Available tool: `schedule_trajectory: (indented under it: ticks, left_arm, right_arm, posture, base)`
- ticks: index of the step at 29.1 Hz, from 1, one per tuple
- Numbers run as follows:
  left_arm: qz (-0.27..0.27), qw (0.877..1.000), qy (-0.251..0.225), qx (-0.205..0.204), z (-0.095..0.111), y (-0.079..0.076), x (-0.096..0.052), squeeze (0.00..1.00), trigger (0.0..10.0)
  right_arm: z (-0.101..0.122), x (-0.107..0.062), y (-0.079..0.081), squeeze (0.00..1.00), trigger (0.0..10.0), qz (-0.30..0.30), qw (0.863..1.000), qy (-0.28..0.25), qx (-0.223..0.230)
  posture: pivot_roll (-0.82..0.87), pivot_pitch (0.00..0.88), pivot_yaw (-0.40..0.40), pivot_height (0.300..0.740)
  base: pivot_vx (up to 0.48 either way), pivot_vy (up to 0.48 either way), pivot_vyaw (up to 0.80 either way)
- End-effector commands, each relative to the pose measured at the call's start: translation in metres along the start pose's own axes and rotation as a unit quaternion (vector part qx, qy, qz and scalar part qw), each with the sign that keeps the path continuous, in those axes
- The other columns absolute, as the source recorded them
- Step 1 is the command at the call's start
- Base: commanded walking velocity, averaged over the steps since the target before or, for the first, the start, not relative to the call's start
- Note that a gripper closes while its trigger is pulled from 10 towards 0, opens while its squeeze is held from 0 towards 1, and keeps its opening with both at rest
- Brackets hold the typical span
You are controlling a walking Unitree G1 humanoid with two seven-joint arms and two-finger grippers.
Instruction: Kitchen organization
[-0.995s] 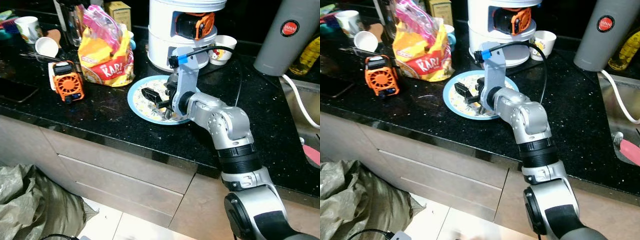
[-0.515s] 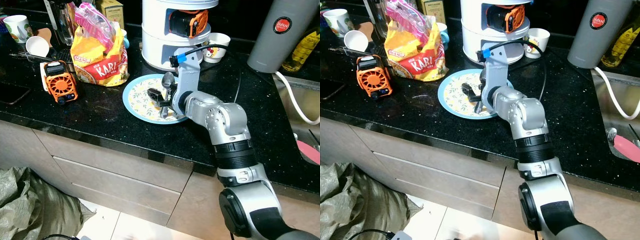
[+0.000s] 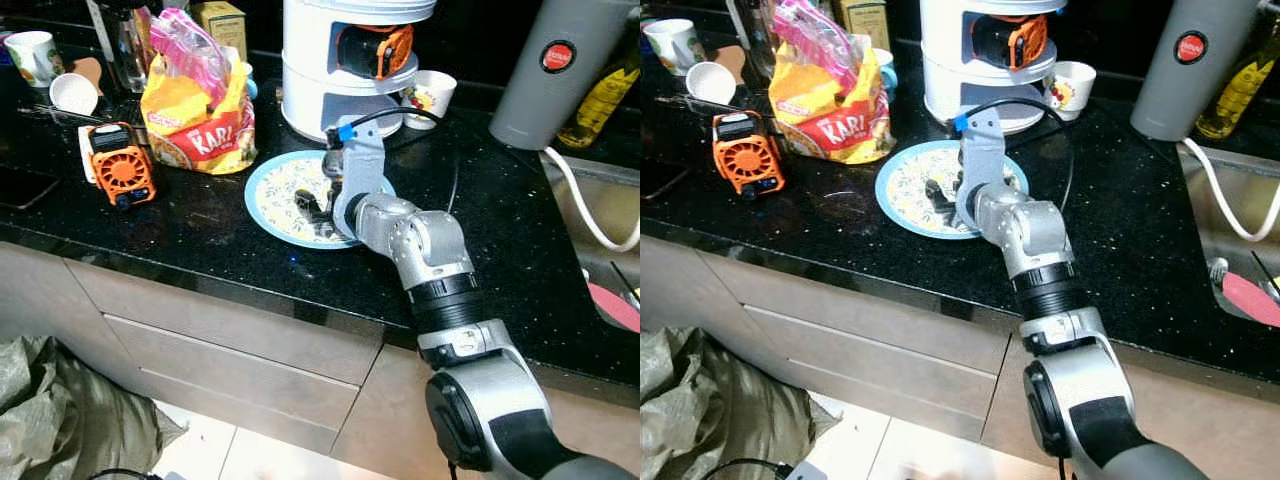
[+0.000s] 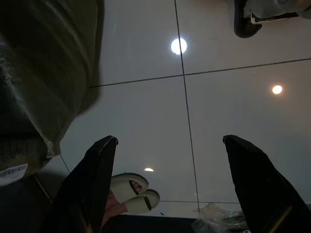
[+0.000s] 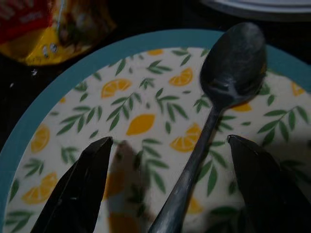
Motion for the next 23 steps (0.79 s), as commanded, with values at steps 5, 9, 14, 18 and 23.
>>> schedule_trajectory:
  ticks: [5, 9, 14, 18, 23]
  left_arm:
    - [-0.008, 1.000, 0.009, 0.000, -0.008, -0.009, 0.000, 0.00, 10.0]
    - [-0.008, 1.000, 0.011, -0.001, -0.010, -0.010, 0.000, 0.00, 10.0]
    - [-0.010, 1.000, 0.012, -0.004, -0.012, -0.012, 0.000, 0.00, 10.0]
    - [-0.010, 1.000, 0.011, -0.005, -0.012, -0.013, 0.000, 0.00, 10.0]
    - [-0.010, 1.000, 0.011, -0.005, -0.011, -0.013, 0.001, 0.00, 10.0]
  right_arm:
    - [-0.025, 0.007, -0.009, 0.00, 7.8, -0.027, 0.998, 0.053, -0.003]
    - [-0.031, 0.008, -0.010, 0.00, 3.3, -0.034, 0.997, 0.063, -0.016]
    - [-0.042, 0.010, -0.013, 0.00, 0.0, -0.040, 0.995, 0.083, -0.036]
    - [-0.045, 0.010, -0.015, 0.00, 0.0, -0.044, 0.995, 0.088, -0.032]
    - [-0.049, 0.009, -0.018, 0.00, 0.0, -0.046, 0.994, 0.095, -0.030]
  posture:
    - [0.08, 0.101, -0.067, 0.740]
    - [0.08, 0.103, -0.071, 0.740]
    - [0.07, 0.107, -0.076, 0.740]
    - [0.07, 0.109, -0.079, 0.740]
    - [0.06, 0.109, -0.080, 0.740]
  base:
    - [0.000, 0.000, 0.00]
    - [0.000, 0.000, 0.00]
    - [0.000, 0.000, 0.00]
    - [0.000, 0.000, 0.00]
    - [0.000, 0.000, 0.00]
Point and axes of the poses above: a point about 5 cm out from each wrist's last joint towards the gripper, its own x axis pointing out of the wrist towards the gripper, its own z axis along the axis of the wrist's last joint, y = z × x, the point moved 5 cm from there along x, pointing out of the wrist towards the gripper, and after that the axes turned 2 degrees about -x, right-handed, at the moved point
